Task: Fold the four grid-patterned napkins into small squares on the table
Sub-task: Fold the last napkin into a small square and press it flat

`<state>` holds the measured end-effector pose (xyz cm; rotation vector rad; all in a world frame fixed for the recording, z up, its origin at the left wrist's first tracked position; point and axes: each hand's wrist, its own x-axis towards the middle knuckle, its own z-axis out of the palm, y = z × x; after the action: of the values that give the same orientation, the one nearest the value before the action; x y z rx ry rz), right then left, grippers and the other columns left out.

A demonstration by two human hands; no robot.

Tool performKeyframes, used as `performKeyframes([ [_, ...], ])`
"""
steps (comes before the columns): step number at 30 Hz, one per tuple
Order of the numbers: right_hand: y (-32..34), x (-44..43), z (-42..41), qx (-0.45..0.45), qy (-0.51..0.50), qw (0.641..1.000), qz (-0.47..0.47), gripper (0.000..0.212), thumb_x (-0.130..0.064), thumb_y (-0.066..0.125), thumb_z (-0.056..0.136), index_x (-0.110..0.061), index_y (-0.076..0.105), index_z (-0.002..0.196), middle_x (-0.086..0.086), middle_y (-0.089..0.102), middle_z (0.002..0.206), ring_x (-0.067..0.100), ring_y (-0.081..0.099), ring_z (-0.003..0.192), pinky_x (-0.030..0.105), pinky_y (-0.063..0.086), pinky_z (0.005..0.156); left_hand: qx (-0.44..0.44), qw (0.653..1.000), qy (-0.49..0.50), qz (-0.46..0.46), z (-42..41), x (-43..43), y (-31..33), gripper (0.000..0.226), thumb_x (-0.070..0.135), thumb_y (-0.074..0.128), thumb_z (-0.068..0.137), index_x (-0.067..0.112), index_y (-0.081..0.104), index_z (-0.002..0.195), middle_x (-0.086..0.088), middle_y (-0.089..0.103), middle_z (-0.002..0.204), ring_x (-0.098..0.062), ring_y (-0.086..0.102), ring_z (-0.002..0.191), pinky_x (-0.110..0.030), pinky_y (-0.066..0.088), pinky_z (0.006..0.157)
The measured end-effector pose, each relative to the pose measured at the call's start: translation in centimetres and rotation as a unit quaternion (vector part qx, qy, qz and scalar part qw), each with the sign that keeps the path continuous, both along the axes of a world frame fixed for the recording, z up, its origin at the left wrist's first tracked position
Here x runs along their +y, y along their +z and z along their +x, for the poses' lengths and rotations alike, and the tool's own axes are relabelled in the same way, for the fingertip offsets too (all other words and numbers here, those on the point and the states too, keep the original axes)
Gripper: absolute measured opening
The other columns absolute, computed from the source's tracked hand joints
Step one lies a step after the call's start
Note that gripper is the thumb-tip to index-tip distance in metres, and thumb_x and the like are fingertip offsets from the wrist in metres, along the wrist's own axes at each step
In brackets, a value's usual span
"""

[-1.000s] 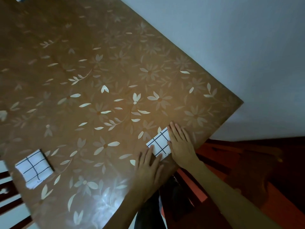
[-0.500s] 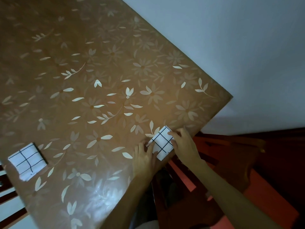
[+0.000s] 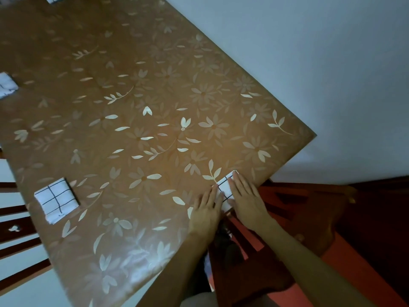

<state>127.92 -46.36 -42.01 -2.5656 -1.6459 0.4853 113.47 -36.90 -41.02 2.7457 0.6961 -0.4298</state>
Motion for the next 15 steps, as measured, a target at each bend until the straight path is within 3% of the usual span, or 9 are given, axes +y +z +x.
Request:
performKeyframes([
  [2, 0.6, 0.0, 0.0, -0.002, -0.035, 0.999, -0.028, 0.065, -0.04, 0.044, 0.098, -0.005, 0.033, 0.152, 0.018, 0.028, 0.161, 0.032, 0.031, 0.148, 0.049, 0.032, 0.118, -0.004, 1.0, 0.014, -0.006, -1.0, 0.0, 0.7, 0.072, 0.041, 0.085, 0.076, 0.015, 0.059, 0.138, -0.012, 0.052, 0.151, -0.03, 0.056, 0.135, -0.047, 0.046, 0.108],
  [4, 1.4, 0.2, 0.0, -0.008, -0.04, 0.998, -0.037, 0.065, -0.036, 0.044, 0.101, -0.004, 0.026, 0.154, 0.018, 0.019, 0.163, 0.033, 0.022, 0.151, 0.05, 0.021, 0.123, 0.0, 1.0, 0.017, -0.017, -2.5, 0.3, 1.5, 0.067, 0.041, 0.061, 0.097, 0.015, 0.036, 0.154, -0.012, 0.025, 0.166, -0.032, 0.026, 0.153, -0.048, 0.025, 0.123],
  [6, 2.7, 1.1, -0.5, -0.001, -0.049, 0.998, -0.037, 0.061, -0.033, 0.04, 0.104, -0.004, 0.023, 0.155, 0.016, 0.015, 0.165, 0.031, 0.014, 0.153, 0.047, 0.013, 0.125, 0.006, 0.998, 0.054, -0.042, -4.7, 1.4, 2.1, 0.06, 0.039, 0.039, 0.106, 0.018, 0.021, 0.159, -0.011, 0.012, 0.17, -0.031, 0.014, 0.156, -0.046, 0.021, 0.125],
  [8, 4.3, 2.3, -1.9, 0.02, -0.053, 0.998, -0.027, 0.057, -0.029, 0.042, 0.104, -0.003, 0.028, 0.153, 0.015, 0.021, 0.164, 0.03, 0.018, 0.153, 0.044, 0.017, 0.124, -0.04, 0.991, 0.115, -0.06, -7.4, 2.7, 2.5, 0.058, 0.038, 0.035, 0.104, 0.023, 0.024, 0.159, -0.01, 0.027, 0.165, -0.034, 0.034, 0.145, -0.046, 0.036, 0.115],
  [10, 5.9, 3.7, -4.1, 0.05, -0.034, 0.998, -0.011, 0.051, -0.024, 0.047, 0.103, -0.004, 0.037, 0.149, 0.013, 0.032, 0.16, 0.029, 0.03, 0.148, 0.041, 0.027, 0.12, -0.073, 0.981, 0.169, -0.067, -10.3, 4.2, 3.2, 0.052, 0.036, 0.037, 0.101, 0.022, 0.04, 0.151, -0.009, 0.044, 0.152, -0.035, 0.048, 0.131, -0.047, 0.044, 0.105],
  [13, 7.7, 5.8, -8.4, 0.084, 0.018, 0.996, -0.001, 0.04, -0.015, 0.051, 0.098, -0.005, 0.053, 0.137, 0.011, 0.042, 0.152, 0.032, 0.047, 0.134, 0.042, 0.04, 0.109, -0.076, 0.975, 0.199, -0.06, -15.6, 6.4, 4.1, 0.042, 0.03, 0.047, 0.102, 0.015, 0.053, 0.141, -0.01, 0.05, 0.147, -0.037, 0.052, 0.126, -0.047, 0.044, 0.105],
  [15, 8.6, 7.1, -11.5, 0.088, 0.035, 0.995, -0.014, 0.041, -0.014, 0.051, 0.098, -0.008, 0.054, 0.139, 0.01, 0.048, 0.147, 0.031, 0.048, 0.131, 0.041, 0.04, 0.108, -0.094, 0.973, 0.203, -0.058, -19.0, 7.7, 5.0, 0.04, 0.028, 0.052, 0.1, 0.014, 0.057, 0.138, -0.012, 0.056, 0.142, -0.039, 0.057, 0.121, -0.047, 0.047, 0.101],
])
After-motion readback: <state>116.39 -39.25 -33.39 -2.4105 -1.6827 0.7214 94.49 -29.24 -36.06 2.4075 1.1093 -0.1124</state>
